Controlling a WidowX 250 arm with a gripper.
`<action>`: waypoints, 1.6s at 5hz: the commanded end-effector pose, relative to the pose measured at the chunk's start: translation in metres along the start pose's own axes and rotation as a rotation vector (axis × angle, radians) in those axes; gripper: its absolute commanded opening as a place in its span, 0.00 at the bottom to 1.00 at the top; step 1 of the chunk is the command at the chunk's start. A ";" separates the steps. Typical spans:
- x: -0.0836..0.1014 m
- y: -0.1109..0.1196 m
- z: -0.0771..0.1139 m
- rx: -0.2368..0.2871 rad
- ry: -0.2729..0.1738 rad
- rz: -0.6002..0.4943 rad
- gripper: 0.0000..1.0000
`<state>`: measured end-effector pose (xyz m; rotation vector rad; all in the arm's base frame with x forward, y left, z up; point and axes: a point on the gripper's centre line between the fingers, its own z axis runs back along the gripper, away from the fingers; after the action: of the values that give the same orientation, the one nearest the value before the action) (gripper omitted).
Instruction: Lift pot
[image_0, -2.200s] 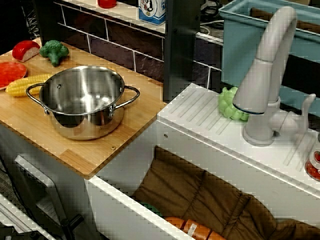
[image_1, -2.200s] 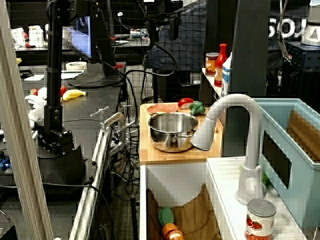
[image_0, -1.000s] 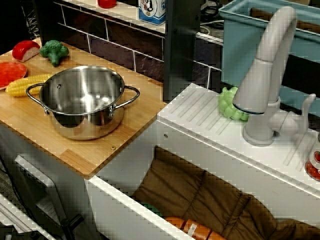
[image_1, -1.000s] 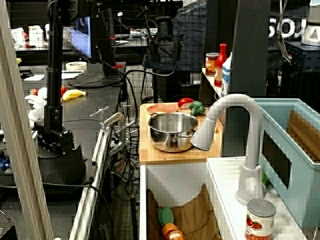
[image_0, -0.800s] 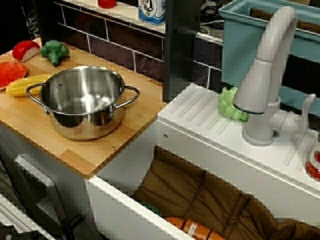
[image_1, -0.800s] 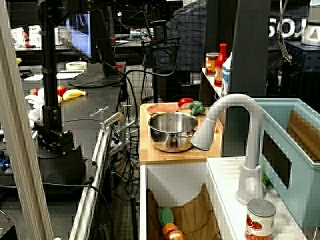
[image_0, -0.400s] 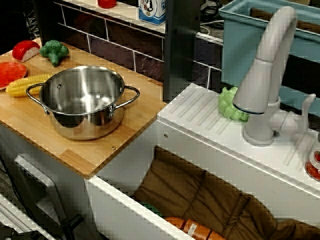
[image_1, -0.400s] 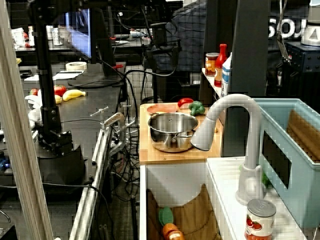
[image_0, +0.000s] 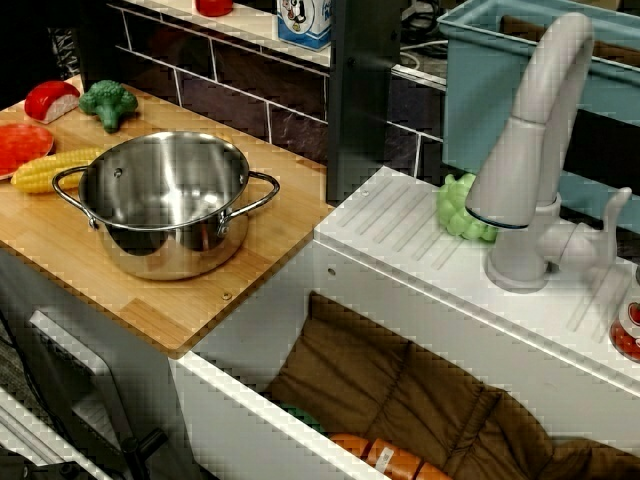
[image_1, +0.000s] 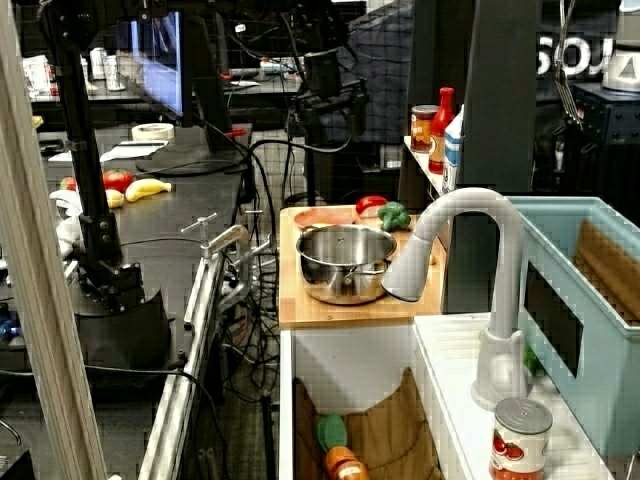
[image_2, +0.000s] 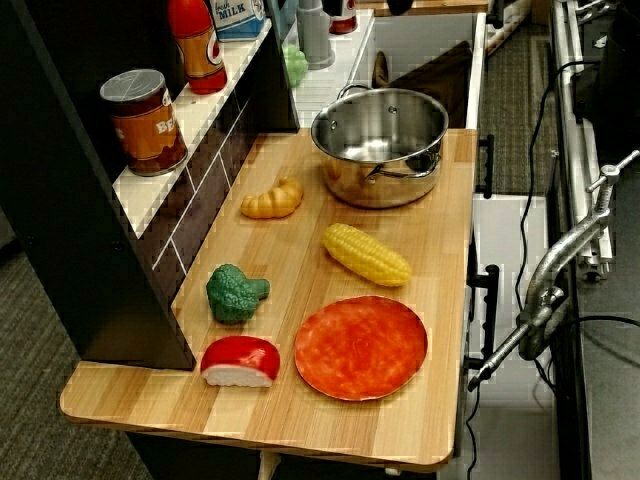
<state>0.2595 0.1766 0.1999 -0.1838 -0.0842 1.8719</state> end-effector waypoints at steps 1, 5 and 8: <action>0.003 -0.032 -0.037 0.024 -0.104 -0.020 1.00; 0.007 -0.035 -0.079 0.055 -0.214 -0.045 1.00; 0.019 -0.004 -0.093 0.058 -0.252 -0.110 1.00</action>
<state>0.2712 0.1870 0.0883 0.1176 -0.1425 1.7716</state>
